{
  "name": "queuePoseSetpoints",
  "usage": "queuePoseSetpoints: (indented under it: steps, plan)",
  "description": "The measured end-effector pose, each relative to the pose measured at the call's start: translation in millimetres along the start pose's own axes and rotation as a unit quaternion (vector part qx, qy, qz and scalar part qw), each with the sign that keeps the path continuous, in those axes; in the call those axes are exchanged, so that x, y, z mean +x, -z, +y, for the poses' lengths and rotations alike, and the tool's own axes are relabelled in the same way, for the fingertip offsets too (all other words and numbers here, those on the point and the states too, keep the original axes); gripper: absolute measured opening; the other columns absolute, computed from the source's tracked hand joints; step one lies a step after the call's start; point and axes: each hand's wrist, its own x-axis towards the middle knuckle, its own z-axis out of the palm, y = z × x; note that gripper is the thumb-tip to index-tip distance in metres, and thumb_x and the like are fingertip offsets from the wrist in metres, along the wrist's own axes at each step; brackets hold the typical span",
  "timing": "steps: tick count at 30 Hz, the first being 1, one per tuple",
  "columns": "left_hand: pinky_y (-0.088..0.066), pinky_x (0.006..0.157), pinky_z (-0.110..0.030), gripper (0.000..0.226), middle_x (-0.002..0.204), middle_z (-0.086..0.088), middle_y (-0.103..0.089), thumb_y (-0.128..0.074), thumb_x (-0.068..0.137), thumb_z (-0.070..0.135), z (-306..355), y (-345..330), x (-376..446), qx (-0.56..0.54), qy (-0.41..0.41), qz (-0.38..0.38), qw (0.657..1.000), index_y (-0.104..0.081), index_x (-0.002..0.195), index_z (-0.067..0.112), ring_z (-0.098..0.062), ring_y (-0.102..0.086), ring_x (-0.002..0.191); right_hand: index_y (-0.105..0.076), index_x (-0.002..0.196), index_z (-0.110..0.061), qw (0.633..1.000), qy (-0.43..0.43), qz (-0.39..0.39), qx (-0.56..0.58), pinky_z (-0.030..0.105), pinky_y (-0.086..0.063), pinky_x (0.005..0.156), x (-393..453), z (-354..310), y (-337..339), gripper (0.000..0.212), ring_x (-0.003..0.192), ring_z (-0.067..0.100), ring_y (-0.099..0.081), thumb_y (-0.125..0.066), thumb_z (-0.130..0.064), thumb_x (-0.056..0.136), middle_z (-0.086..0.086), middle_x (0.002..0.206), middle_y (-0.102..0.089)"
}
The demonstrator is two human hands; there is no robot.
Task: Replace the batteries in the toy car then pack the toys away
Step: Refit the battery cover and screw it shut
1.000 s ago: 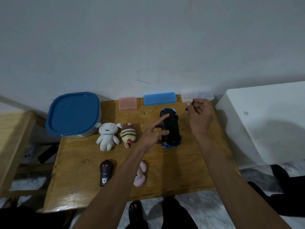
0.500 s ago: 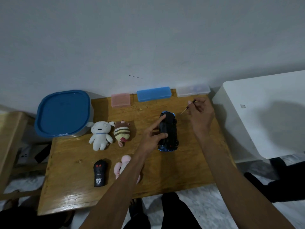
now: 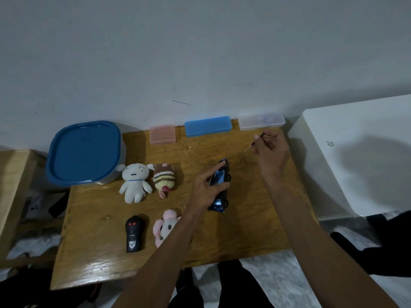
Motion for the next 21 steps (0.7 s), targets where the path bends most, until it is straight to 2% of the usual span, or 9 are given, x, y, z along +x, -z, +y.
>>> queuePoseSetpoints:
  steps: [2,4,7,10,12,16,17,19,21]
  plan:
    - [-0.057,0.088,-0.030,0.064,0.128,-0.008,-0.049,-0.084,0.080,0.013,-3.1,-2.0,0.2,0.006,0.011,0.013,1.000,-0.064,0.130,0.047,-0.022,-0.058,0.113,-0.064,0.112,-0.009,1.000,-0.003,0.000,0.003,0.031,-0.063,0.068,0.6,0.3,0.2,0.022,0.077,0.014,-0.072,-0.072,-0.014,0.091,0.004,0.092,-0.071]
    - [-0.059,0.085,-0.033,0.064,0.133,-0.005,-0.055,-0.080,0.083,0.010,-6.9,-3.4,1.6,-0.024,0.018,-0.002,1.000,-0.063,0.134,0.043,-0.024,-0.063,0.109,-0.064,0.112,-0.009,1.000,-0.004,0.000,0.007,0.030,-0.062,0.067,0.7,1.2,0.5,0.023,0.077,0.013,-0.072,-0.072,-0.014,0.091,0.003,0.091,-0.071]
    - [-0.057,0.076,-0.027,0.063,0.132,0.000,-0.061,-0.074,0.088,0.009,-5.4,-6.5,2.8,-0.044,0.039,-0.018,0.998,-0.059,0.140,0.040,-0.021,-0.068,0.098,-0.064,0.110,-0.009,1.000,-0.008,-0.003,0.017,0.031,-0.062,0.067,2.0,3.8,1.6,0.022,0.076,0.014,-0.072,-0.073,-0.014,0.091,0.002,0.090,-0.071]
    - [-0.060,0.082,-0.030,0.062,0.130,0.009,-0.062,-0.073,0.089,0.006,-8.0,-11.4,6.5,-0.049,0.048,-0.017,0.997,-0.059,0.140,0.039,-0.017,-0.069,0.102,-0.064,0.106,-0.009,0.999,-0.024,-0.015,0.040,0.038,-0.063,0.069,5.6,6.3,3.4,0.020,0.078,0.021,-0.073,-0.074,-0.013,0.090,0.006,0.093,-0.070]
    - [-0.060,0.087,-0.033,0.063,0.125,0.013,-0.063,-0.073,0.089,0.004,-11.7,-16.0,10.6,-0.058,0.056,-0.021,0.997,-0.059,0.140,0.037,-0.018,-0.069,0.106,-0.063,0.105,-0.006,0.996,-0.039,-0.035,0.068,0.040,-0.063,0.070,8.6,7.4,5.0,0.020,0.076,0.026,-0.073,-0.074,-0.011,0.089,0.015,0.097,-0.069]
    - [-0.053,0.085,-0.015,0.058,0.123,-0.005,-0.053,-0.080,0.085,0.011,-21.8,-28.5,17.4,0.042,0.021,0.028,0.998,-0.063,0.135,0.035,-0.013,-0.059,0.104,-0.061,0.105,-0.002,0.992,-0.058,-0.078,0.077,0.035,-0.062,0.070,12.1,9.6,5.6,0.021,0.073,0.024,-0.072,-0.073,-0.011,0.090,0.023,0.097,-0.070]
    - [-0.052,0.089,-0.016,0.058,0.124,-0.007,-0.050,-0.080,0.085,0.012,-24.1,-32.3,19.1,0.077,0.017,0.048,0.996,-0.063,0.135,0.035,-0.013,-0.056,0.106,-0.061,0.105,-0.003,0.991,-0.063,-0.083,0.080,0.033,-0.062,0.069,13.0,10.4,5.5,0.020,0.074,0.024,-0.072,-0.073,-0.011,0.090,0.023,0.098,-0.070]
    - [-0.048,0.104,-0.032,0.059,0.131,-0.008,-0.047,-0.081,0.085,0.019,-29.7,-40.0,24.2,0.178,0.013,0.087,0.980,-0.061,0.137,0.037,-0.019,-0.048,0.120,-0.061,0.105,-0.003,0.990,-0.070,-0.088,0.082,0.030,-0.061,0.068,14.8,12.1,5.1,0.020,0.074,0.024,-0.072,-0.073,-0.011,0.091,0.022,0.098,-0.070]
    - [-0.042,0.110,-0.045,0.060,0.142,-0.010,-0.044,-0.079,0.086,0.027,-32.7,-47.2,28.6,0.285,0.032,0.107,0.952,-0.057,0.140,0.043,-0.027,-0.039,0.132,-0.061,0.105,-0.003,0.989,-0.077,-0.090,0.086,0.029,-0.061,0.067,17.4,14.5,5.2,0.021,0.072,0.023,-0.072,-0.073,-0.011,0.090,0.022,0.098,-0.070]
